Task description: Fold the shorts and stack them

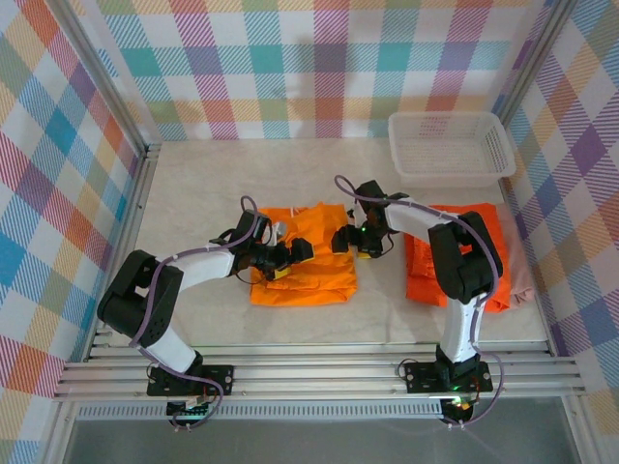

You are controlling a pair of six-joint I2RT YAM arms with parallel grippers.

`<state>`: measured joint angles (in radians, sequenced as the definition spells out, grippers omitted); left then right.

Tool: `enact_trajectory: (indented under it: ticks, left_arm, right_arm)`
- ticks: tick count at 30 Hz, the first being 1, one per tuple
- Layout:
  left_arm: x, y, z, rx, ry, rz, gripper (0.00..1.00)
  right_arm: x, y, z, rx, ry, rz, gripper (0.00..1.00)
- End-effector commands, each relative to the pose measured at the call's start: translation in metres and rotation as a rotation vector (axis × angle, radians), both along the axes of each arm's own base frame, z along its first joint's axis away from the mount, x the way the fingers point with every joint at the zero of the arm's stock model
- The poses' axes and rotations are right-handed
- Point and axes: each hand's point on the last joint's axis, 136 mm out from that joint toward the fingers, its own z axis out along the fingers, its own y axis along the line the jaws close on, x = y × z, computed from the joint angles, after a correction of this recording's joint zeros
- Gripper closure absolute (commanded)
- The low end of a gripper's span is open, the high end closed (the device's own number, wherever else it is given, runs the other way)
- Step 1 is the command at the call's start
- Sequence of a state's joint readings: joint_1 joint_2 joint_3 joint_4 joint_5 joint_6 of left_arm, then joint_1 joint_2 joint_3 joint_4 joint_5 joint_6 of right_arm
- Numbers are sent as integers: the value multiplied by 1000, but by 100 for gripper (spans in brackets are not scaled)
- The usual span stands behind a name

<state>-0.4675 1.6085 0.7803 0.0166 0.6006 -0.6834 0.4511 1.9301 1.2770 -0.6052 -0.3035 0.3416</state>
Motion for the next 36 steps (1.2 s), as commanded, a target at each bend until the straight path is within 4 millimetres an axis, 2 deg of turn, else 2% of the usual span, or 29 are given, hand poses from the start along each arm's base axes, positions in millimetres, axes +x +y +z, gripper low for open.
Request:
enact_trajectory:
  ticks: [1,7,11,14,17,23,25,30,36]
  left_arm:
    - [-19,24,-33,111,106,39,0]
    - [-18,23,-32,106,104,40,0]
    - [-16,22,-28,91,87,53,0]
    - [-10,20,-14,62,45,72,0]
    - [-2,21,7,34,-25,100,0]
    - [9,29,57,8,-187,163,0]
    - [11,32,68,6,-221,176,0]
    - [11,37,80,0,-270,201,0]
    - [11,37,81,-3,-274,207,0]
  right_arm:
    - [-6,20,-2,26,10,56,27]
    - [-8,32,-3,51,22,55,43]
    - [-7,32,-2,39,7,55,62]
    - [-6,29,3,12,-12,54,81]
    - [-3,22,15,-46,-61,62,93]
    - [-5,1,52,-225,-162,99,99]
    - [-7,-9,63,-283,-177,104,99]
    - [-11,-35,87,-428,-192,125,100]
    - [-16,-72,110,-608,-207,135,100]
